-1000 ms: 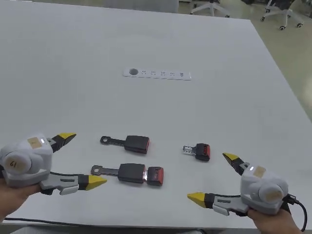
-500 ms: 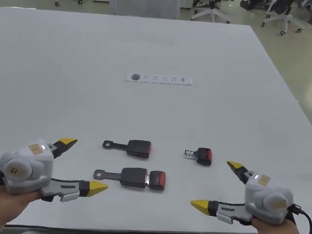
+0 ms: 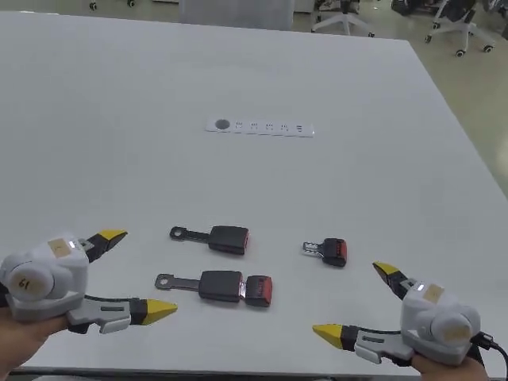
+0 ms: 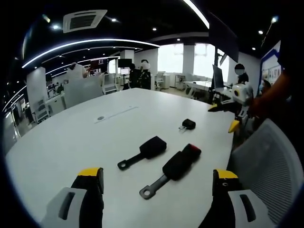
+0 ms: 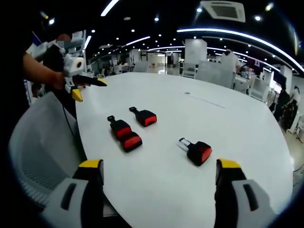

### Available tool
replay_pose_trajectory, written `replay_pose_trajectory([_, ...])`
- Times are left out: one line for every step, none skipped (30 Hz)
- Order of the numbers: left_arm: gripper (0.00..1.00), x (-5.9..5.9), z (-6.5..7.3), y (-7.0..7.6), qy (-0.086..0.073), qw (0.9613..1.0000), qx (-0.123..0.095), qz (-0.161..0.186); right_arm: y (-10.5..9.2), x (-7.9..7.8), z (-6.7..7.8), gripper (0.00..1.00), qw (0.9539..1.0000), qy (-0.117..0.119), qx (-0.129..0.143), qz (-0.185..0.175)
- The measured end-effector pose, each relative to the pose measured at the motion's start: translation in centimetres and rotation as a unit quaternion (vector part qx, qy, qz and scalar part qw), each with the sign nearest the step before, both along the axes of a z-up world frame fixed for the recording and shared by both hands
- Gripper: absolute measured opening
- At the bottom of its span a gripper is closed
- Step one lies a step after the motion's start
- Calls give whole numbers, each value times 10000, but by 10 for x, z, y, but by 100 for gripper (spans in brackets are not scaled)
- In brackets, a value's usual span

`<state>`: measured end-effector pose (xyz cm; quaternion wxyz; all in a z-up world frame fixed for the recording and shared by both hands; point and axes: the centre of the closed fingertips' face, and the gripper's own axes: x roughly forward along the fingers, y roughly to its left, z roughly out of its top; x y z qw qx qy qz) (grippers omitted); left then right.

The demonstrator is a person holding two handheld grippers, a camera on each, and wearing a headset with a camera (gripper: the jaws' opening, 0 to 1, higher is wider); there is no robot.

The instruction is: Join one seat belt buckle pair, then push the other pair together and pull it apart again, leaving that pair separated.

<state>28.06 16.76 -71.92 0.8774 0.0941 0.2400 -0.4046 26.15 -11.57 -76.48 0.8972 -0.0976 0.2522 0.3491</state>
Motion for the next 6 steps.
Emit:
replay_pose_trajectory([98, 0, 0, 0, -12, 10000, 1, -1, 0, 0, 0, 99, 10000, -2, -6, 2])
replay_pose_trajectory([98, 0, 0, 1, -12, 10000, -4, 1, 0, 0, 0, 99, 10000, -3, -7, 2])
replay_pose_trajectory([98, 0, 0, 2, -8, 10000, -8, 1, 1, 0, 0, 99, 10000, 1, 1, -4])
replay_pose_trajectory([98, 0, 0, 2, -5, 10000, -8, 2, 1, 0, 0, 99, 10000, 2, 2, -4])
replay_pose_trajectory([98, 0, 0, 3, -1, 10000, -4, 4, 2, 0, 0, 99, 10000, -5, 0, -2])
replay_pose_trajectory([98, 0, 0, 3, -2, 10000, -1, 3, 2, 0, 0, 99, 10000, -4, 0, -4])
